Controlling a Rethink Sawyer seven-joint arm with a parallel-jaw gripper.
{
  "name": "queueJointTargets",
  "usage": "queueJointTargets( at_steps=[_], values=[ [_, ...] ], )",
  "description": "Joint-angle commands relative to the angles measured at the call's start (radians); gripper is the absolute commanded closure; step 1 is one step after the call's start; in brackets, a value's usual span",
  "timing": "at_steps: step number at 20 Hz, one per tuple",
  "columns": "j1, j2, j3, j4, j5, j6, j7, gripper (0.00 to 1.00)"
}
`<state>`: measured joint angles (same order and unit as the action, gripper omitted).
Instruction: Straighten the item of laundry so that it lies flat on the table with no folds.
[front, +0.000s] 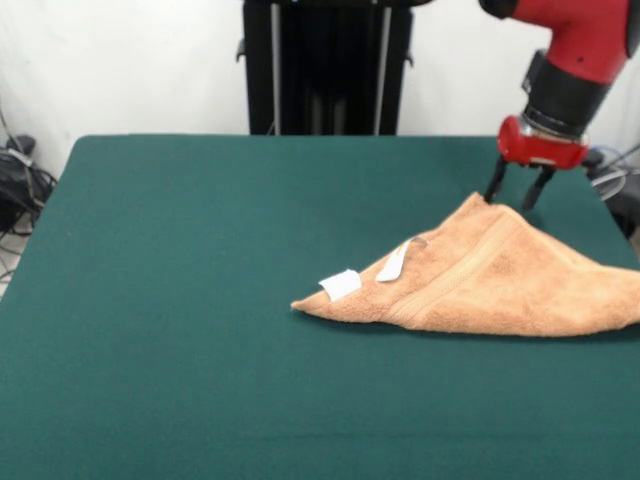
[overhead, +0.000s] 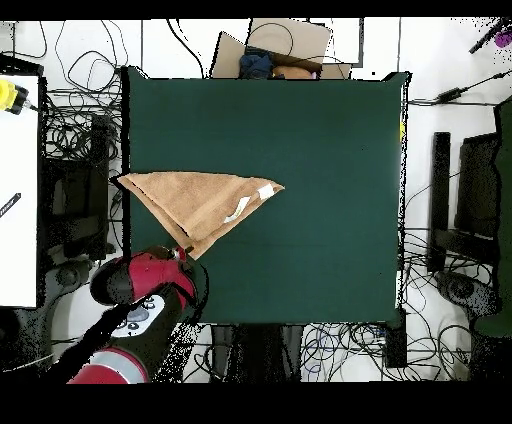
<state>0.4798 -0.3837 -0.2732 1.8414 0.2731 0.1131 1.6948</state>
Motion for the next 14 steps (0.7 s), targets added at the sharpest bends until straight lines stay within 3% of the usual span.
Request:
queueJointTargets(
  at_steps=[1,6,14],
  values=[
    [-0.034,0.036,0.133,0.006,0.044,-0.146,0.275,0.0],
    [-0.021,0.071,0.145,-0.01,0.065,-0.21,0.284,0.0],
    [0.05,0.117,0.077,-0.063,0.14,-0.206,0.251,0.0]
  ],
)
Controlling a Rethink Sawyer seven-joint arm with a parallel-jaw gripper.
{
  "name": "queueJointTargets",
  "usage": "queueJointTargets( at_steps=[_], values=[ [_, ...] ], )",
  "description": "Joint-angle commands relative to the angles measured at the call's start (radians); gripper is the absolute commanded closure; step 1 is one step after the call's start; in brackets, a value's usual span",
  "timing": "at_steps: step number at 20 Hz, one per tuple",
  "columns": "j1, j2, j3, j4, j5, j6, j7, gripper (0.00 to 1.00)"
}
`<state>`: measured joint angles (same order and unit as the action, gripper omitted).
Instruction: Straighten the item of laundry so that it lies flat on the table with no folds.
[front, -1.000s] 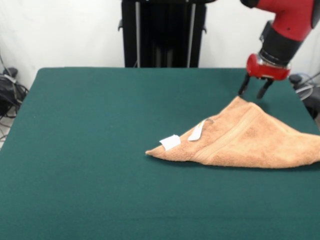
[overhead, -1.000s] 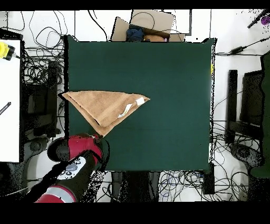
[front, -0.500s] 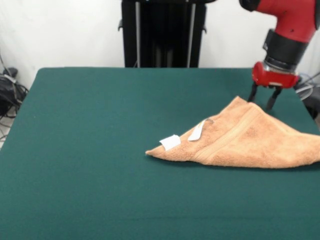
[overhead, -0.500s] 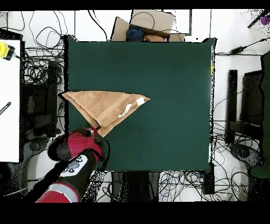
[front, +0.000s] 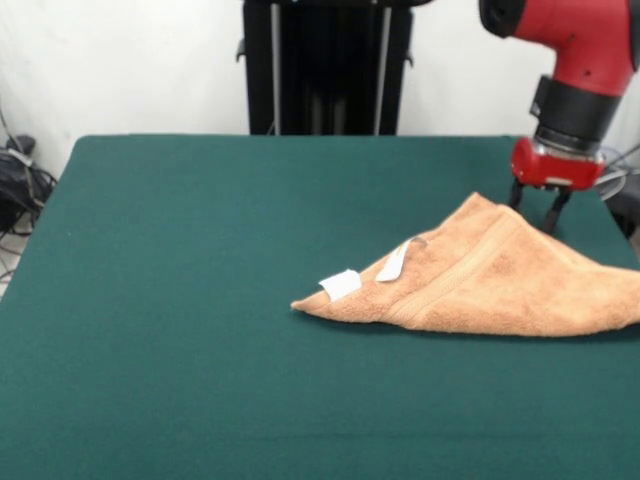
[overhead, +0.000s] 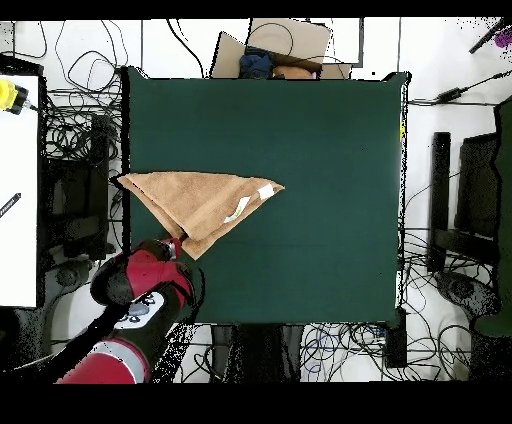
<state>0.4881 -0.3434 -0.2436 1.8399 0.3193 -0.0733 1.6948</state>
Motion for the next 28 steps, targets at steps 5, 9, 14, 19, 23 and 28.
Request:
queueJointTargets(
  at_steps=[5,9,14,19,23,28],
  values=[
    [0.108,0.086,-0.028,-0.071,0.155,0.0,0.246,0.0],
    [0.195,0.112,-0.127,-0.085,0.212,0.046,0.232,0.0],
    [0.247,0.116,-0.193,-0.098,0.261,0.15,0.234,0.0],
    [0.266,0.11,-0.231,-0.105,0.27,0.159,0.22,0.0],
    [0.299,0.121,-0.276,-0.114,0.277,0.167,0.221,0.0],
    [0.32,0.158,-0.302,-0.129,0.288,0.119,0.228,0.0]
  ],
)
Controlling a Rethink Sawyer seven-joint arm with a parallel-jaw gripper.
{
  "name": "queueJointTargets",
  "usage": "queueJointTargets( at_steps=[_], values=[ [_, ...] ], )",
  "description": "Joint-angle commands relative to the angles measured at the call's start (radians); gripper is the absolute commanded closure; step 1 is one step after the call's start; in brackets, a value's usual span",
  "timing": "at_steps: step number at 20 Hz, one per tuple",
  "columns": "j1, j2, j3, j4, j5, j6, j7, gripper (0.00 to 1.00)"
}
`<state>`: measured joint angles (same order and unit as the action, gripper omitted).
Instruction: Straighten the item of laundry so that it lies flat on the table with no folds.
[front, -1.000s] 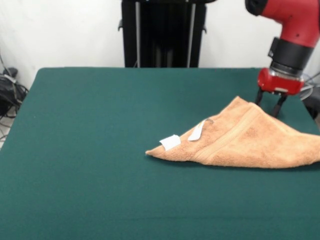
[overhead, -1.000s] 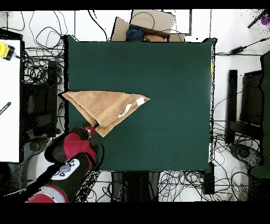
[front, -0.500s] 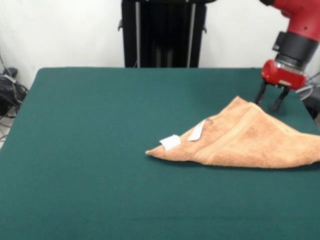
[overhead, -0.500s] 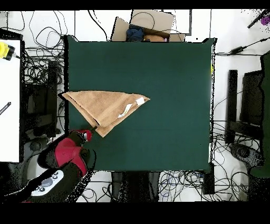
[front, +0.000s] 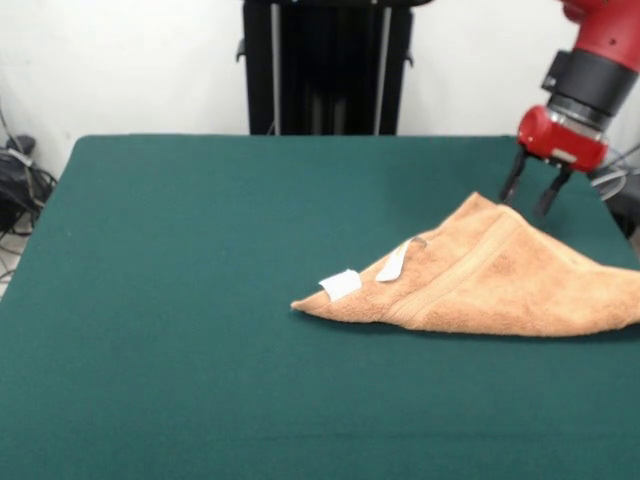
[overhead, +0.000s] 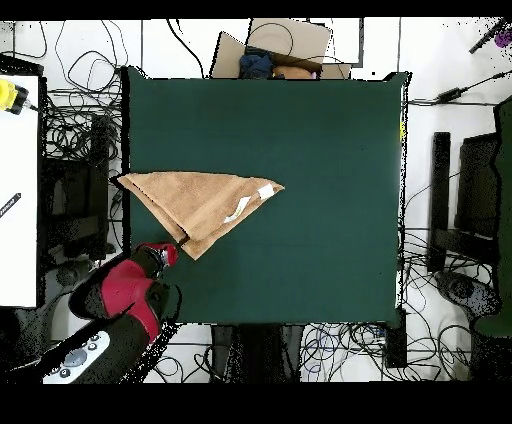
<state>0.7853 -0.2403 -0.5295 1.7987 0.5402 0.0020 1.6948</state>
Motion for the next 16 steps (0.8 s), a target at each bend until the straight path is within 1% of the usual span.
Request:
queueJointTargets(
  at_steps=[1,5,8,10,13,16],
  values=[
    [0.021,0.063,-0.014,-0.084,0.064,0.027,0.225,0.0],
    [0.023,0.099,-0.027,-0.086,0.056,-0.045,0.218,0.0],
    [0.034,0.154,-0.046,-0.097,0.067,-0.11,0.225,0.0],
    [0.031,0.186,-0.051,-0.109,0.077,-0.131,0.226,0.0],
    [0.035,0.216,-0.063,-0.124,0.103,-0.083,0.222,0.0],
    [-0.001,0.2,-0.02,-0.125,0.086,-0.031,0.21,0.0]
  ],
)
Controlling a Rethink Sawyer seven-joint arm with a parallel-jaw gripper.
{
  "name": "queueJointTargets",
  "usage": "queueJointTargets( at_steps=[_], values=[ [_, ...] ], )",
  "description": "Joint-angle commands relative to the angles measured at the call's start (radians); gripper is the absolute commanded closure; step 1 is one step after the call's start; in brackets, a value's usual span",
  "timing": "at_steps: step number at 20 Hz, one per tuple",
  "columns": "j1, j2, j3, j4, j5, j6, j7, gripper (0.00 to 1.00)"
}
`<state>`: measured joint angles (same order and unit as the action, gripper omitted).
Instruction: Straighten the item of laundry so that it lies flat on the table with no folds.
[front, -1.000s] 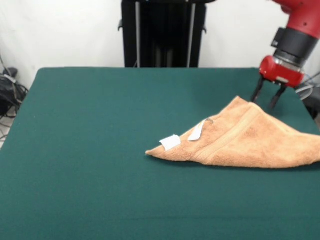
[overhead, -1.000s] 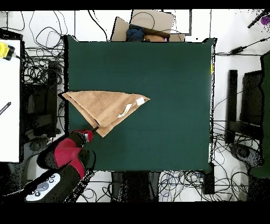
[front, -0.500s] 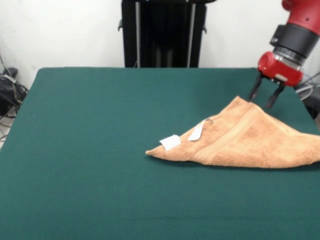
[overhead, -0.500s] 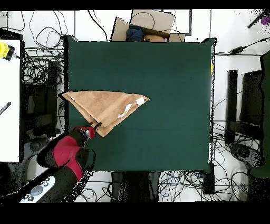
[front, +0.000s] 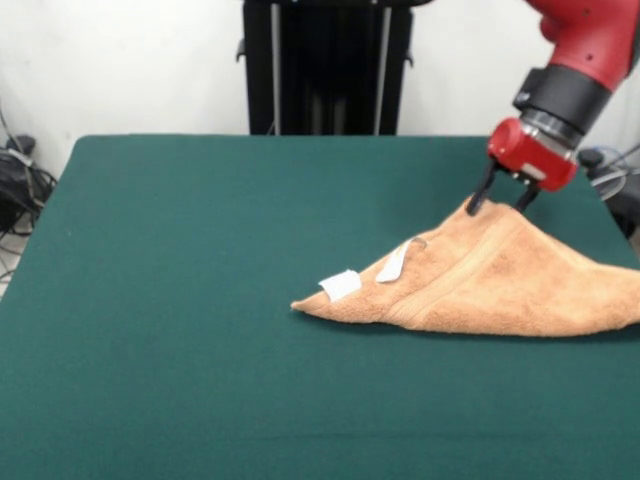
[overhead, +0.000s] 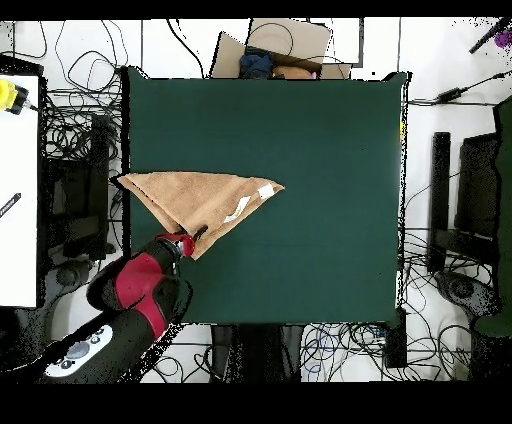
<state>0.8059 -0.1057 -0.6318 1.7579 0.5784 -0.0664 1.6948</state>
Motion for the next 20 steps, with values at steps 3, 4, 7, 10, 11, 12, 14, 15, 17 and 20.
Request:
queueJointTargets(
  at_steps=[3,4,7,10,11,12,14,15,17,20],
  values=[
    [-0.046,0.048,0.111,-0.077,0.026,0.036,0.202,0.0],
    [-0.05,0.048,0.114,-0.077,0.024,0.035,0.201,0.0],
    [-0.043,0.04,0.099,-0.078,0.021,0.029,0.197,0.0],
    [-0.029,0.04,0.075,-0.084,0.025,0.034,0.192,0.0],
    [-0.024,0.042,0.07,-0.084,0.03,0.039,0.195,0.0],
    [-0.019,0.046,0.064,-0.084,0.035,0.02,0.201,1.0],
    [-0.017,0.049,0.056,-0.082,0.037,-0.021,0.206,1.0],
    [-0.016,0.051,0.052,-0.082,0.038,-0.042,0.209,1.0],
    [-0.016,0.047,0.049,-0.086,0.033,-0.052,0.205,1.0],
    [-0.021,0.044,0.053,-0.092,0.013,-0.085,0.196,1.0]
  ],
)
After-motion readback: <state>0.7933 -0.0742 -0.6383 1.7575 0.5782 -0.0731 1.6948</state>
